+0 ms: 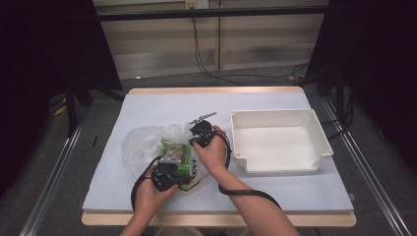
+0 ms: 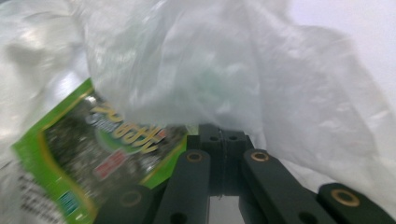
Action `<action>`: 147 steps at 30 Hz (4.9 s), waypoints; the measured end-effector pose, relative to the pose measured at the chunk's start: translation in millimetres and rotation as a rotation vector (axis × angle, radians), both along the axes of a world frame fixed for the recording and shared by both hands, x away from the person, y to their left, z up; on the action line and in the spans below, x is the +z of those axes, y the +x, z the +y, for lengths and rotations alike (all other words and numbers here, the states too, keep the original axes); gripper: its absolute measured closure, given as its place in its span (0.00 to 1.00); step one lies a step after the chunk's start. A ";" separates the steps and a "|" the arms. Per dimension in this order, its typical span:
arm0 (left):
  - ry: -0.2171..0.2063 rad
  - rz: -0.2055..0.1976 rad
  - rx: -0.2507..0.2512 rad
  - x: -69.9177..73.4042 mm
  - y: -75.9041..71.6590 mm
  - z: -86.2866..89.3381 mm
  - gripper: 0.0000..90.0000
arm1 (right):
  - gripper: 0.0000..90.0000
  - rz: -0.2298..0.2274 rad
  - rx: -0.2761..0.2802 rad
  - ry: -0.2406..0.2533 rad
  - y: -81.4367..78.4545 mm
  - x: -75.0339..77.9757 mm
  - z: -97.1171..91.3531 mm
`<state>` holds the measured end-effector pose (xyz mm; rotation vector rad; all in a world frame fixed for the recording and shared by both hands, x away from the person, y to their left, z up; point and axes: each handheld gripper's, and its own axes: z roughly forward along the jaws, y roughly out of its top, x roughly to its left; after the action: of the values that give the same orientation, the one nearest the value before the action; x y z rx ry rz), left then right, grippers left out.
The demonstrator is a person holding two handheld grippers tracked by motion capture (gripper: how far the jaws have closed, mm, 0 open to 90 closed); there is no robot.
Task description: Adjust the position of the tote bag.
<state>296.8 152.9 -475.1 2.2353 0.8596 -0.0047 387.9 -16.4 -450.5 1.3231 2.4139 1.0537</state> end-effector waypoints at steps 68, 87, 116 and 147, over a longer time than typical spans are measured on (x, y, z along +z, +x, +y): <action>-0.052 -0.067 0.245 32.8 25.8 65.5 0.80 | 0.97 0.002 0.026 0.040 -11.5 -0.5 -10.5; -0.033 -0.011 0.385 26.4 36.5 96.0 1.00 | 0.99 0.016 0.041 0.027 -13.0 -12.3 -11.0; -0.020 -0.018 0.417 20.2 89.0 67.7 0.62 | 1.00 0.023 0.075 0.013 -13.5 -15.3 -3.3; -0.121 -0.061 0.318 39.2 55.5 77.2 0.98 | 0.55 -0.029 0.115 0.021 -13.1 19.8 -4.2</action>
<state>352.3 230.1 -436.0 1.9568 1.1415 0.1557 374.8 -20.5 -430.6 1.1788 2.4899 1.1214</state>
